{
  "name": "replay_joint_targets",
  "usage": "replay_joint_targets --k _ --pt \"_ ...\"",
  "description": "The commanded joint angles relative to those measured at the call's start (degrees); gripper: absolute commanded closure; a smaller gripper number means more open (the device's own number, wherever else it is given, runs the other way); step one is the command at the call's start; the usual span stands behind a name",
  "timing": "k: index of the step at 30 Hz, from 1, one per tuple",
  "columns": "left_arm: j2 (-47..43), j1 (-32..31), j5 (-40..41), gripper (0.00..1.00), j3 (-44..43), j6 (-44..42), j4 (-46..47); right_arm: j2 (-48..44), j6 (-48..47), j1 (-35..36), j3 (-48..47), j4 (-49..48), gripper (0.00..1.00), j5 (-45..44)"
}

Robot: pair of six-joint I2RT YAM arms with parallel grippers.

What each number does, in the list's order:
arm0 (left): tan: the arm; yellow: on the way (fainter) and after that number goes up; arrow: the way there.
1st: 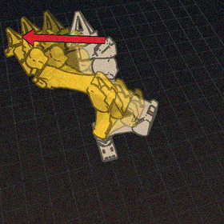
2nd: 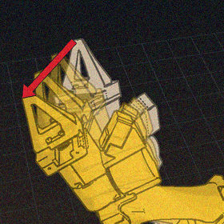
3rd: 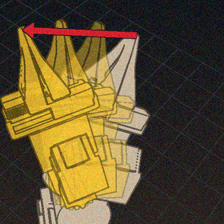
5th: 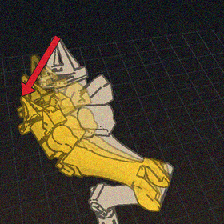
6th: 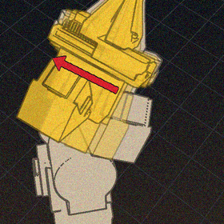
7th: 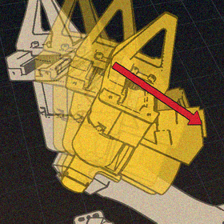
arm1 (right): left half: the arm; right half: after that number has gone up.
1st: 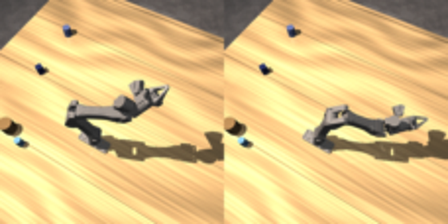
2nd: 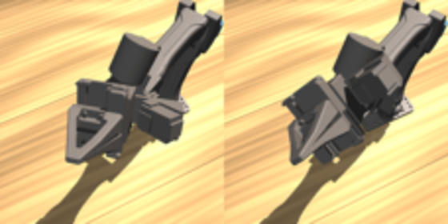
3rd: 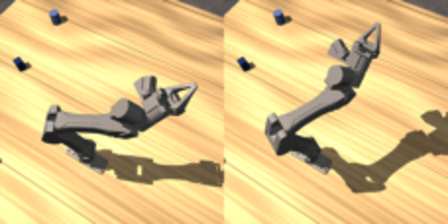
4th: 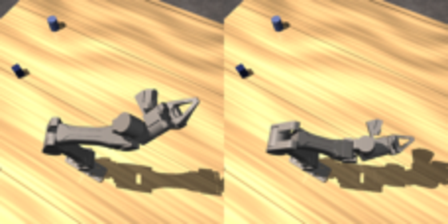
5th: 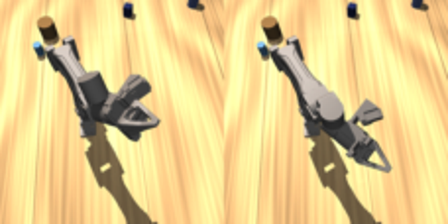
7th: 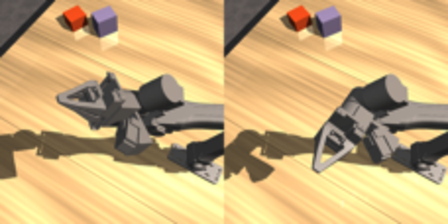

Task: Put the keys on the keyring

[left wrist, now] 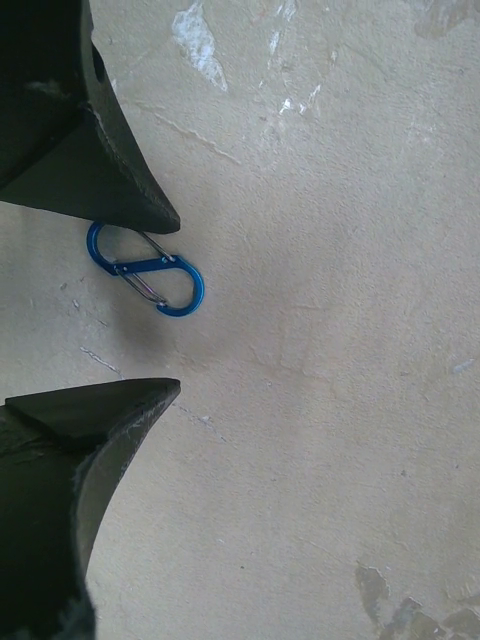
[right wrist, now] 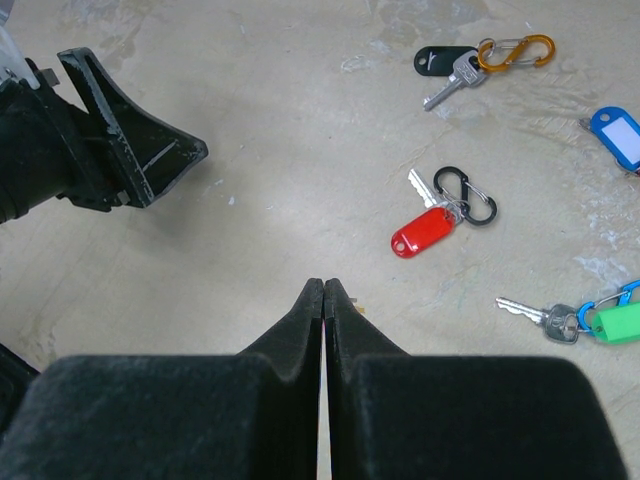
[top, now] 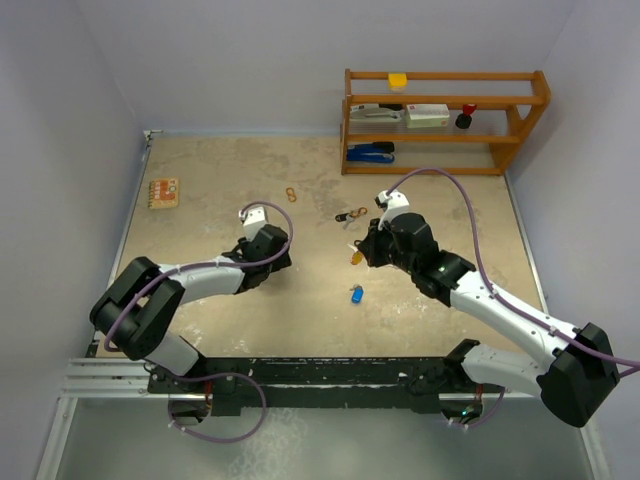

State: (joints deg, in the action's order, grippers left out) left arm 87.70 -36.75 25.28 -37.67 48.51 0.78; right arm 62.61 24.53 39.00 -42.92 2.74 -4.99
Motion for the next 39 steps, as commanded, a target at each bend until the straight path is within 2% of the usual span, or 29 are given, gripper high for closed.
replay_joint_targets --k 1,19,27,34,39 --pt "0.4 0.0 -3.2 0.43 3.1 0.3 -6.5 -0.9 0.6 0.4 0.0 -2.0 1.0 0.0" --pt "2.5 -2.5 -4.4 0.45 2.1 -2.4 -8.9 -1.0 0.8 0.3 0.1 -2.2 1.0 0.4" --pt "3.1 -3.4 -1.7 0.45 1.9 -2.6 -10.9 -1.2 0.6 0.3 0.3 -2.2 1.0 0.3" --pt "5.0 -5.3 1.8 0.52 -0.3 -2.5 -13.3 -1.4 0.4 0.3 0.1 -2.1 1.0 0.2" --pt "6.0 -6.6 4.2 0.53 -0.7 -2.2 -14.8 -1.4 0.3 0.4 0.2 -2.0 1.0 0.1"
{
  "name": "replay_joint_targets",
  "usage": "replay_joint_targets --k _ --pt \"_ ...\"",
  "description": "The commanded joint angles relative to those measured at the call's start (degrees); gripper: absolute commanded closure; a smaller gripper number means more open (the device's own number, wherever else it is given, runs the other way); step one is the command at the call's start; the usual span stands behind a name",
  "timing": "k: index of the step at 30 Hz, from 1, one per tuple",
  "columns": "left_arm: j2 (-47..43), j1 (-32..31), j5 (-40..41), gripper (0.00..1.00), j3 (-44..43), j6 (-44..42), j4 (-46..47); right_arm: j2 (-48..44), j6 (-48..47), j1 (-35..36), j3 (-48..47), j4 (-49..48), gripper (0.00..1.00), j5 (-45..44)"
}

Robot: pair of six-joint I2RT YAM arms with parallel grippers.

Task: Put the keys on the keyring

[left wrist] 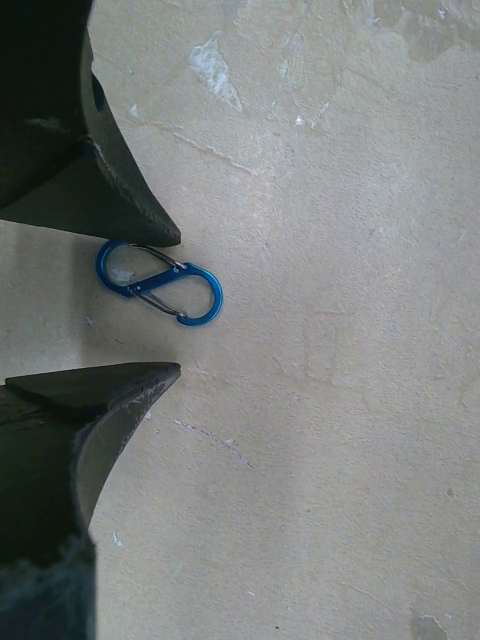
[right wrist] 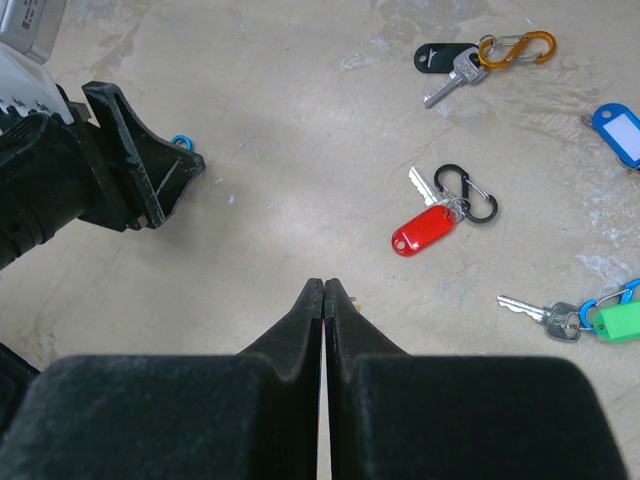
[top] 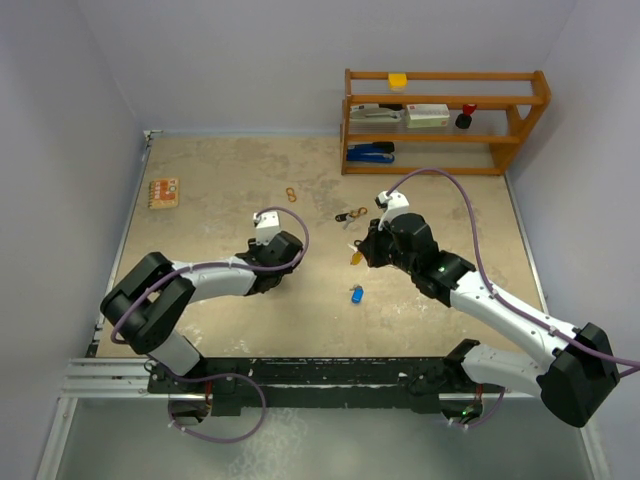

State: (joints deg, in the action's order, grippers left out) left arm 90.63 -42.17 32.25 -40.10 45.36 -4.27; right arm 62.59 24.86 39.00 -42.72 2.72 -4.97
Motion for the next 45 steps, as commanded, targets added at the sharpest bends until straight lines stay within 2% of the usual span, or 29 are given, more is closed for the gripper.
replay_joint_targets --k 1,17,19,21,35,40,45 --pt "3.1 -1.3 -2.6 0.53 1.9 1.0 -9.8 -1.3 0.0 0.4 0.0 -2.1 1.0 0.1" --pt "3.8 -1.5 -2.3 0.63 1.8 1.1 -9.6 -1.0 0.0 0.4 -0.2 -2.1 1.0 0.1" --pt "3.9 -1.4 -2.4 0.73 1.9 1.1 -9.3 -1.0 0.0 0.4 -0.1 -2.1 1.0 0.1" --pt "4.3 -1.5 -2.6 0.99 2.0 1.1 -9.0 -1.0 0.0 0.3 -0.1 -2.0 1.0 0.1" --pt "2.6 -1.6 -2.2 1.0 0.6 -0.2 -9.2 -1.4 0.1 0.4 0.2 -2.0 1.0 0.0" --pt "-1.4 -2.1 -2.5 1.0 -3.2 -2.4 -9.7 -0.8 0.1 0.3 0.2 -2.7 1.0 0.6" --pt "-3.0 -2.8 -6.9 1.0 -9.6 -6.9 -9.4 -0.1 -0.5 0.4 0.3 -3.4 1.0 0.2"
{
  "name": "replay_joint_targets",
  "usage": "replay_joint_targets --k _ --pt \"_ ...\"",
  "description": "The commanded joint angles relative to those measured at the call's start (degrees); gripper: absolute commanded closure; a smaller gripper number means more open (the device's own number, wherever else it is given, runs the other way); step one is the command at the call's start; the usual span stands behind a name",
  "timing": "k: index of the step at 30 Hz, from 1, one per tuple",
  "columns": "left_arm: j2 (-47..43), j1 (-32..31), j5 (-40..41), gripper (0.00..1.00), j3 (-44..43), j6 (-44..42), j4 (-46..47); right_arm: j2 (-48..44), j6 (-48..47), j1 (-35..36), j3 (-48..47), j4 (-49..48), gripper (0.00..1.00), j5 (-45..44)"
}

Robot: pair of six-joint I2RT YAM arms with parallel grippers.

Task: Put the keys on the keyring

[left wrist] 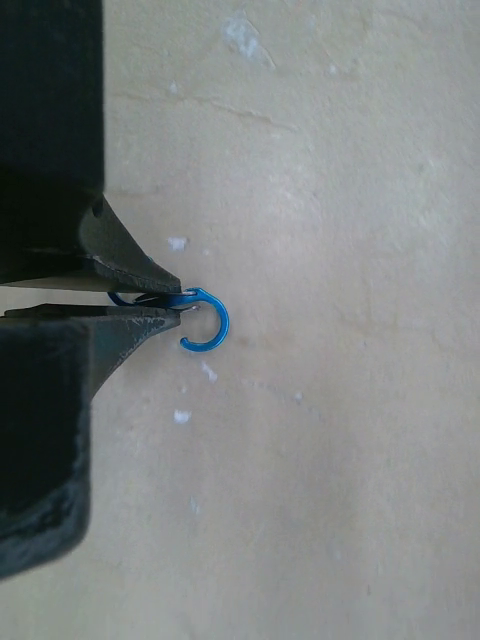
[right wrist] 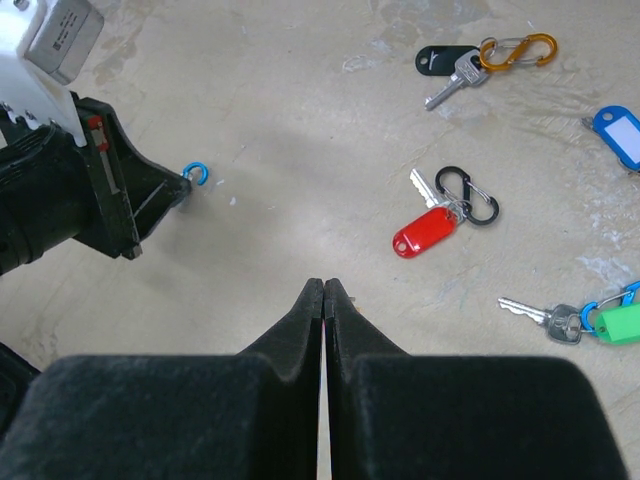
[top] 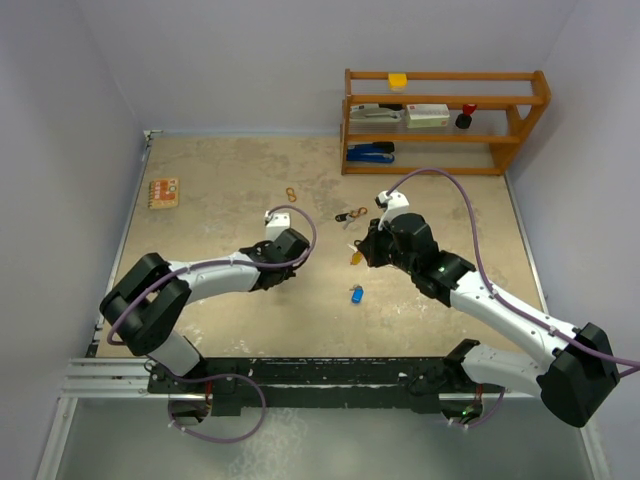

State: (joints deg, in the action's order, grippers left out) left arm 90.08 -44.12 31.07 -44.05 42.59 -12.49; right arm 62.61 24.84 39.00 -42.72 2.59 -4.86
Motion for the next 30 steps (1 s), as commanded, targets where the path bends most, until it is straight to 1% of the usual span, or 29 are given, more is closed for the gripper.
replay_joint_targets --k 1,7,22,30 --pt "-2.3 -1.0 -6.6 1.0 -6.8 -4.7 -1.0 0.1 -0.6 0.3 0.4 -3.5 1.0 0.0" --pt "-1.9 -2.1 -12.1 1.0 -12.0 -6.8 0.9 1.0 -2.2 0.3 0.7 -5.1 1.0 1.0" --pt "0.3 -5.3 -16.9 1.0 -18.8 -8.3 1.5 5.2 -4.1 0.4 0.8 -7.6 1.0 6.2" --pt "1.4 -6.6 -18.9 1.0 -21.1 -8.9 0.4 5.6 -4.5 0.4 0.6 -8.0 1.0 6.9"
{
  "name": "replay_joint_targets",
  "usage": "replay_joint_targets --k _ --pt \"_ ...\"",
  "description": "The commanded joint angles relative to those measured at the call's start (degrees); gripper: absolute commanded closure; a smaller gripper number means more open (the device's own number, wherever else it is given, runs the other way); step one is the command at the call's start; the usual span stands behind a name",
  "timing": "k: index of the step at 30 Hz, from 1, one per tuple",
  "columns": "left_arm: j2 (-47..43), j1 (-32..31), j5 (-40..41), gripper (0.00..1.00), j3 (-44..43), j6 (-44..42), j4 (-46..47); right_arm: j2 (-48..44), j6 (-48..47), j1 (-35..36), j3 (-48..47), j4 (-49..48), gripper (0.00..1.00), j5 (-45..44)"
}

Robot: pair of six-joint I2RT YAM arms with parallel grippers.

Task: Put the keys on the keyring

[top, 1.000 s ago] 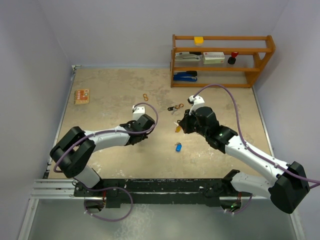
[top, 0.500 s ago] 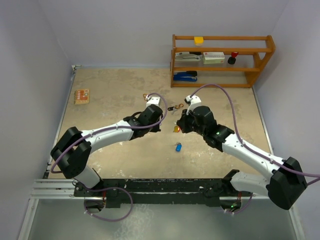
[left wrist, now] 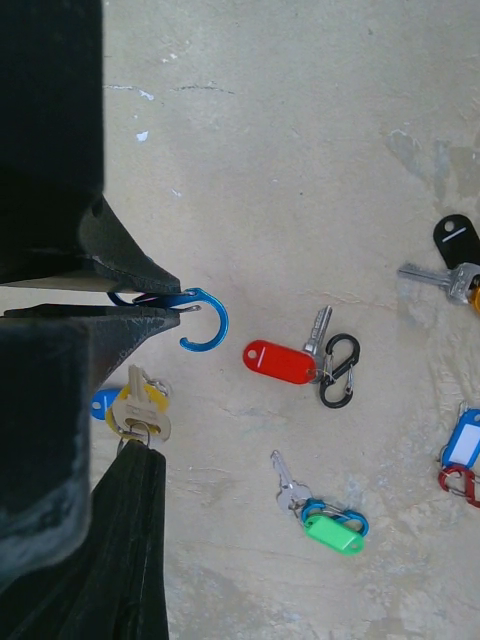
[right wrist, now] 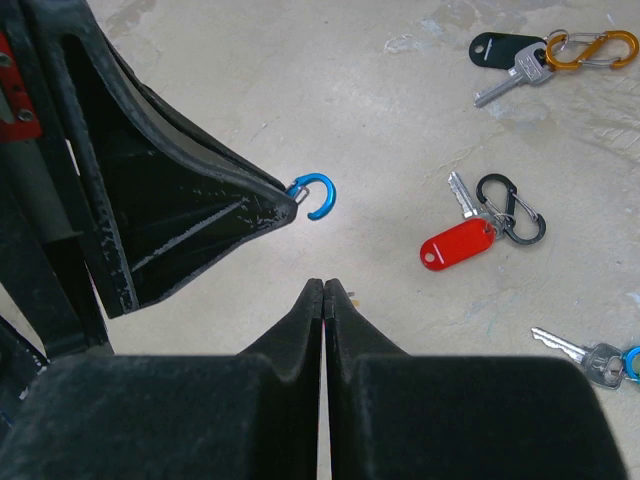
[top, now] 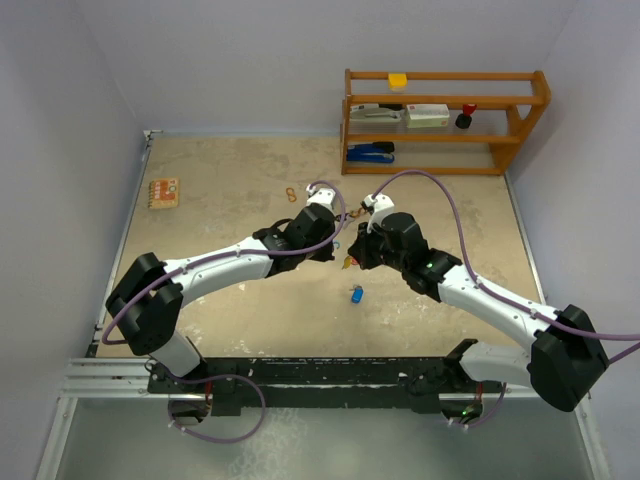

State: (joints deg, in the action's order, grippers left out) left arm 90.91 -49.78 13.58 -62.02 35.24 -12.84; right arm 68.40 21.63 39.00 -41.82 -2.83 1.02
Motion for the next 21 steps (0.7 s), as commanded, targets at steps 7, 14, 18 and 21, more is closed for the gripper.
replay_joint_targets --k 7,14,18,21 --pt "1.7 -2.0 -1.7 1.0 -4.4 -1.8 0.3 0.1 -1.4 0.3 -0.7 -2.3 1.0 1.0" --pt "1.9 -3.1 -1.2 1.0 -5.6 -2.0 -0.1 0.4 -1.7 0.3 -1.0 -1.9 1.0 0.7" --pt "2.1 -3.5 -1.2 1.0 -6.0 -2.1 -0.5 0.5 -1.8 0.4 -1.1 -1.9 1.0 0.5" --pt "2.2 -3.7 -1.2 1.0 -6.0 -2.1 -0.5 0.7 -1.9 0.3 -1.2 -1.5 1.0 0.0"
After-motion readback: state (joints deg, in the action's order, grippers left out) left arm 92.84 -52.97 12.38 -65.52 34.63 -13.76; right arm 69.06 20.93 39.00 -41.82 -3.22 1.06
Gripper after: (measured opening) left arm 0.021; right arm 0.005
